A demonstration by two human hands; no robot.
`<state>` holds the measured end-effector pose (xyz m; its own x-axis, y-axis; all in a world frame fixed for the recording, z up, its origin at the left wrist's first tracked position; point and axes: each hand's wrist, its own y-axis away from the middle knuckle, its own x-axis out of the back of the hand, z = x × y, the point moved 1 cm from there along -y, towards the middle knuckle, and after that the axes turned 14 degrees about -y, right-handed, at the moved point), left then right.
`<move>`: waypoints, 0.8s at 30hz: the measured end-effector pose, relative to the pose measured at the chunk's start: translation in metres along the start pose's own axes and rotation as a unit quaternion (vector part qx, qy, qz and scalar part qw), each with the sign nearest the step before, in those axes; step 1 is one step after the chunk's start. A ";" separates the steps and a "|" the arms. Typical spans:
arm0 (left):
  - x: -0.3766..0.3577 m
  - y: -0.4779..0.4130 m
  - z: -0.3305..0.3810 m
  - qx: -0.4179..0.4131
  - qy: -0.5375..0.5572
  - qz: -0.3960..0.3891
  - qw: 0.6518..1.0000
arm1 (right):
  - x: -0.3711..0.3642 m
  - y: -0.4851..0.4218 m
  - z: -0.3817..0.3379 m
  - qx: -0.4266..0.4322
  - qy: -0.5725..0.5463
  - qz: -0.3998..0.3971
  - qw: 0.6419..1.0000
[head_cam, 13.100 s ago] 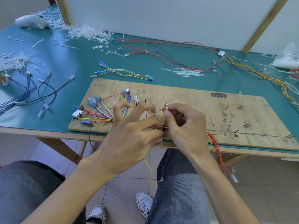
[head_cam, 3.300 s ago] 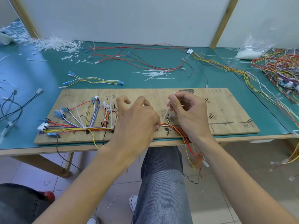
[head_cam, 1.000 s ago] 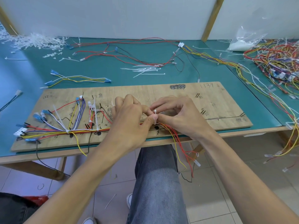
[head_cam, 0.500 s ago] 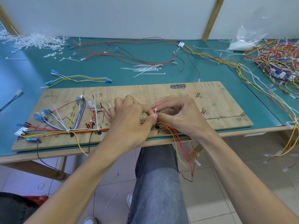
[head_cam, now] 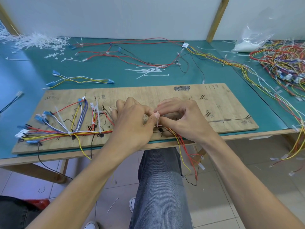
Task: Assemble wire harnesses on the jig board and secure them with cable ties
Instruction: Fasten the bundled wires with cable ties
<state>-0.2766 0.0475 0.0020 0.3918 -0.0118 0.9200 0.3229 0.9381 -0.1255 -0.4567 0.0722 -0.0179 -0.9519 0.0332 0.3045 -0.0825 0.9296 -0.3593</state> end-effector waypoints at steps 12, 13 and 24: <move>0.009 -0.014 -0.004 0.026 0.067 -0.029 0.997 | -0.001 0.001 -0.004 -0.003 0.005 -0.013 1.000; 0.010 -0.015 -0.004 0.020 0.080 -0.035 0.996 | -0.001 0.001 -0.004 -0.003 0.004 -0.013 1.000; 0.019 -0.032 -0.006 0.018 0.090 -0.103 0.990 | 0.000 0.001 -0.001 -0.002 0.009 -0.007 1.000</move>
<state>-0.2745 0.0154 0.0210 0.4687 -0.2622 0.8436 0.3821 0.9212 0.0740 -0.4560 0.0734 -0.0172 -0.9449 0.0265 0.3263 -0.0951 0.9315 -0.3511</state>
